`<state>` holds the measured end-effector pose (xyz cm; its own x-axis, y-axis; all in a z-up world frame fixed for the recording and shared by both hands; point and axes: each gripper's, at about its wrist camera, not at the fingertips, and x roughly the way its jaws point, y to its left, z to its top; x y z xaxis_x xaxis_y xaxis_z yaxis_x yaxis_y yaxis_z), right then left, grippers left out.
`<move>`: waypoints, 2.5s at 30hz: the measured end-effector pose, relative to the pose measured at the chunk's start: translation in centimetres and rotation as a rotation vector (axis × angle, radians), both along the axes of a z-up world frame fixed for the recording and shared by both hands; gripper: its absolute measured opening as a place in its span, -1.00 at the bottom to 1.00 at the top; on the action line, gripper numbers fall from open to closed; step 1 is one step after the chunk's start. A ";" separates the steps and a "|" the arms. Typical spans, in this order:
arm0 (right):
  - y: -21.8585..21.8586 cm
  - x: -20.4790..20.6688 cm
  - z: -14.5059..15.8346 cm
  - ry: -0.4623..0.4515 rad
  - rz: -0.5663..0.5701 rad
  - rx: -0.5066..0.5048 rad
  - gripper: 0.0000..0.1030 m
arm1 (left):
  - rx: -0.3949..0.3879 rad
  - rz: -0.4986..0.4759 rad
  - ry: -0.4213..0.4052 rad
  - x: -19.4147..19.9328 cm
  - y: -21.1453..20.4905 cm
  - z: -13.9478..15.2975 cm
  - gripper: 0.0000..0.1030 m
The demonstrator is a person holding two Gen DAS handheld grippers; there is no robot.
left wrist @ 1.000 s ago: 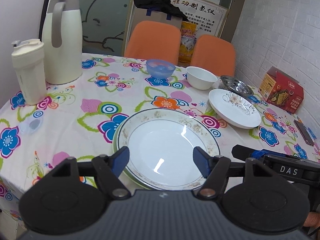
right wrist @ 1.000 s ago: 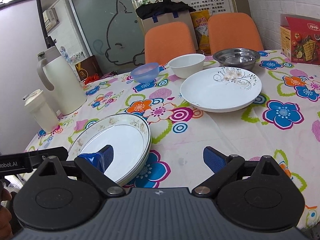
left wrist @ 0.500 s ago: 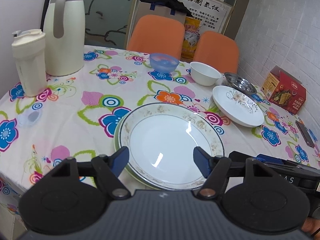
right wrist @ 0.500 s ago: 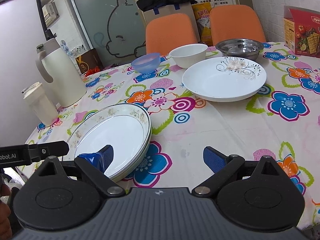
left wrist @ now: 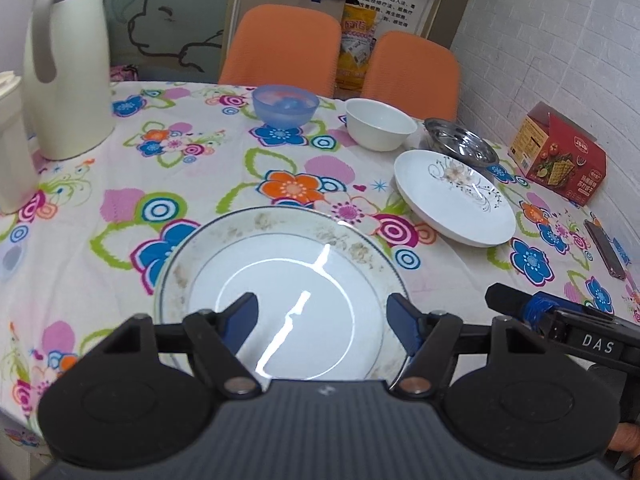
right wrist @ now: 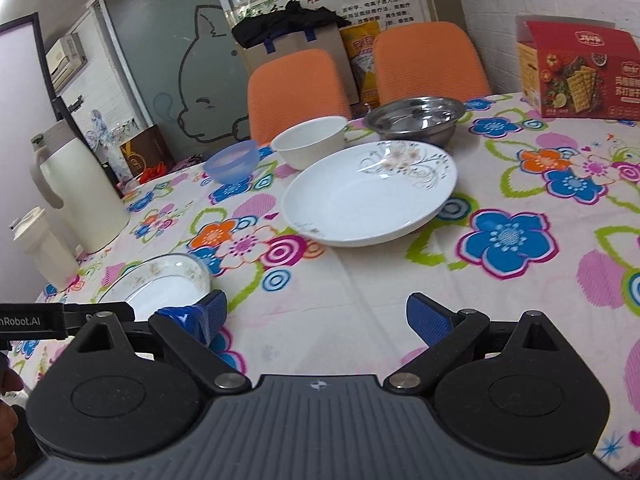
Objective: Organize plates and bowls
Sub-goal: 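Release the stacked plates and move the left gripper to the flower-print plate, then close the left gripper on the flower-print white plate rim, then carry the flower-print plate with the left gripper and lower it onto the plate stack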
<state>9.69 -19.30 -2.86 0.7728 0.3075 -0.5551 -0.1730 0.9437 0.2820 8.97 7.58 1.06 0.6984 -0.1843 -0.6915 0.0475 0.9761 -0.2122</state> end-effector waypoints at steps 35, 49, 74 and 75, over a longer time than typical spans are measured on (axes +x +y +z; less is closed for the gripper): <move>-2.5 15.3 -2.9 0.074 0.070 -0.251 0.67 | 0.025 -0.227 0.206 23.3 -10.5 -3.9 0.36; -1.1 15.7 -3.0 0.075 0.124 -0.251 0.68 | 0.083 -0.232 0.177 22.7 -11.6 -4.1 0.35; -1.9 12.2 -2.9 0.064 -0.001 -0.171 0.68 | 0.077 -0.290 0.177 19.8 -13.1 -3.6 -0.05; -2.0 12.2 -2.8 0.061 0.006 -0.171 0.68 | 0.075 -0.288 0.185 19.8 -13.0 -3.7 -0.05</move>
